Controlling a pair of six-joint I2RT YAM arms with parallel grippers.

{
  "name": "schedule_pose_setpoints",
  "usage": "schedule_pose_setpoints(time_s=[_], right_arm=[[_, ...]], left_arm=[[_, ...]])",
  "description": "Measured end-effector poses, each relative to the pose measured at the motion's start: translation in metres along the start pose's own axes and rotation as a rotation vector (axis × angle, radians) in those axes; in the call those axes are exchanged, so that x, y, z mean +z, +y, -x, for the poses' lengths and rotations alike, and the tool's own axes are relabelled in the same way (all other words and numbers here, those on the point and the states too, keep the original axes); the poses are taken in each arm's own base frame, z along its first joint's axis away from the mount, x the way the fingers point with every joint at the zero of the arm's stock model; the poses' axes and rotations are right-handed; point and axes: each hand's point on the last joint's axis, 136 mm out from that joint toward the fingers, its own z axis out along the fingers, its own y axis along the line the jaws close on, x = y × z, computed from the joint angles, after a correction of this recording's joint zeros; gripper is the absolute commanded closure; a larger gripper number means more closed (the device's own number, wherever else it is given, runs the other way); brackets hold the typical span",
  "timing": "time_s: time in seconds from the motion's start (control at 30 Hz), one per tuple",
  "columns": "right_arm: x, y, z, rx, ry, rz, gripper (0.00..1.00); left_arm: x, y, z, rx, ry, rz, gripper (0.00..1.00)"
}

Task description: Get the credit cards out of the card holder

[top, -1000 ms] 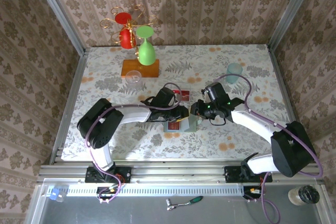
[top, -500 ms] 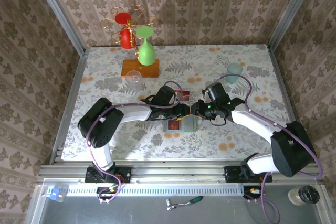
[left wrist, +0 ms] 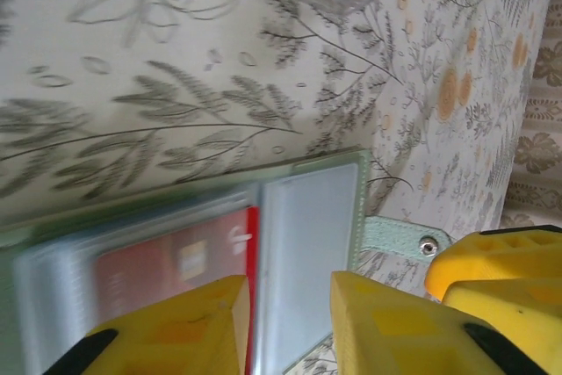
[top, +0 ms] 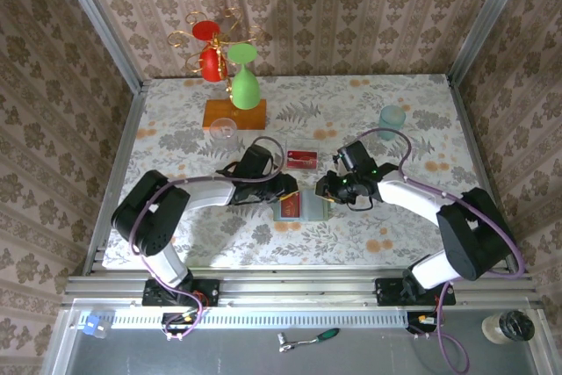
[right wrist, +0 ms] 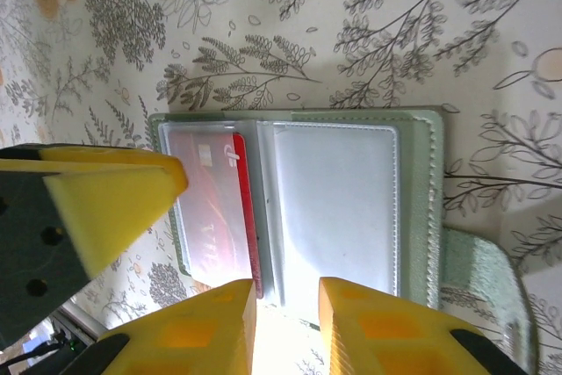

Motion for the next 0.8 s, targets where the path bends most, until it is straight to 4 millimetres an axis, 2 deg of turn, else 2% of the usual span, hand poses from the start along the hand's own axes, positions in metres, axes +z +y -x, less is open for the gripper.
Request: schedule_pose_setpoints(time_s=[0.2,0.4,0.57,0.8], right_arm=[[0.017,0.011,-0.006,-0.017,0.045,0.012,0.75],[0.027,0.028,-0.006,-0.036,0.059,0.045,0.75],[0.033,0.029,-0.009,-0.039,0.072,0.045,0.76],[0.042,0.027,-0.017,-0.032,0.1,0.031,0.76]], left_arm=[[-0.014,0.015,-0.002,-0.013,-0.025,0.024,0.75],[-0.017,0.026,-0.008,-0.021,-0.02,0.05,0.83],[-0.017,0.037,-0.014,-0.026,-0.009,0.079,0.91],[-0.017,0.038,-0.014,-0.027,-0.008,0.081,0.96]])
